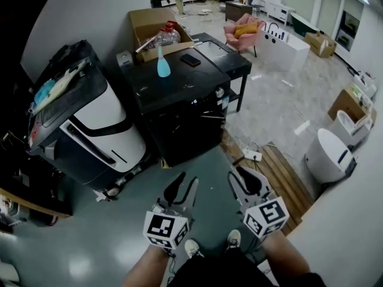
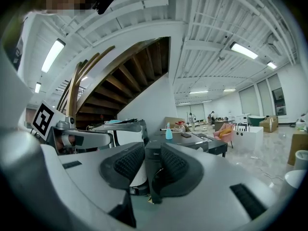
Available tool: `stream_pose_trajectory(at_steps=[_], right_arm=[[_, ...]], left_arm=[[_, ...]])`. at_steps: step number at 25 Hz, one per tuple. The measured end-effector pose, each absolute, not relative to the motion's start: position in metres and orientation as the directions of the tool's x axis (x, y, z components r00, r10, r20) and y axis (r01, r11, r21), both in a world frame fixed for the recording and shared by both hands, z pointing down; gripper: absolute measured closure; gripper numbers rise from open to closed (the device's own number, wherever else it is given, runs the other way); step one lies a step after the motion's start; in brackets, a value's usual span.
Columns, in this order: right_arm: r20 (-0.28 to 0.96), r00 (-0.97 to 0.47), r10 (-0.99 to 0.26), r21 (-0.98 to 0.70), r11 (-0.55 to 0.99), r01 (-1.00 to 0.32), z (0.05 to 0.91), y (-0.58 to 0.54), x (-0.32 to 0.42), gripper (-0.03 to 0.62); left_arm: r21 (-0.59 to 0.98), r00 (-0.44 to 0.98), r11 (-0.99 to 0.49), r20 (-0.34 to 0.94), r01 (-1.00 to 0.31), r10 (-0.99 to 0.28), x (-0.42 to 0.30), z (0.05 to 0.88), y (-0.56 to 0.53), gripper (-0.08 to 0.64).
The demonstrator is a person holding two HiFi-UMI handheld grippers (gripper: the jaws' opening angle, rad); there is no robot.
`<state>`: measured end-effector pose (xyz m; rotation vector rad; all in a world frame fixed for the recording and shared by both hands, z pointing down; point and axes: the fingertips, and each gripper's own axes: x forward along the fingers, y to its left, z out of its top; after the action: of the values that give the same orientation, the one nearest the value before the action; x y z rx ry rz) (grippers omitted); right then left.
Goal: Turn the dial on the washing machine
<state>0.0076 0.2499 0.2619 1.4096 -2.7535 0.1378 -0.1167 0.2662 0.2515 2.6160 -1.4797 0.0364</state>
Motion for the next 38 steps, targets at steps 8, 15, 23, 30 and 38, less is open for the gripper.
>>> stream_pose_trajectory(at_steps=[8,15,23,30,38], right_arm=[[0.069,-0.563,-0.824,-0.033,0.562,-0.826,0.264,0.244,-0.027,0.347],[0.06,-0.539,-0.84,-0.032,0.538,-0.842,0.264,0.241,-0.057,0.344],[0.058,-0.55,-0.833,-0.027,0.549,-0.835,0.262,0.228,-0.083,0.342],[0.051,-0.575,-0.817,-0.04,0.573,-0.818,0.268,0.188,-0.073,0.342],[0.044,-0.633,-0.773,-0.053,0.631,-0.774,0.271,0.106,-0.026,0.33]], left_arm=[[0.089,0.52,-0.513,0.084,-0.854,-0.85,-0.155,0.259,0.259,0.276],[0.085,0.53,-0.524,0.094,-0.848,-0.843,-0.192,0.262,0.26,0.272],[0.082,0.524,-0.518,0.097,-0.852,-0.846,-0.217,0.264,0.252,0.268],[0.07,0.489,-0.484,0.11,-0.872,-0.865,-0.21,0.272,0.219,0.264],[0.066,0.425,-0.42,0.124,-0.905,-0.897,-0.162,0.273,0.149,0.261]])
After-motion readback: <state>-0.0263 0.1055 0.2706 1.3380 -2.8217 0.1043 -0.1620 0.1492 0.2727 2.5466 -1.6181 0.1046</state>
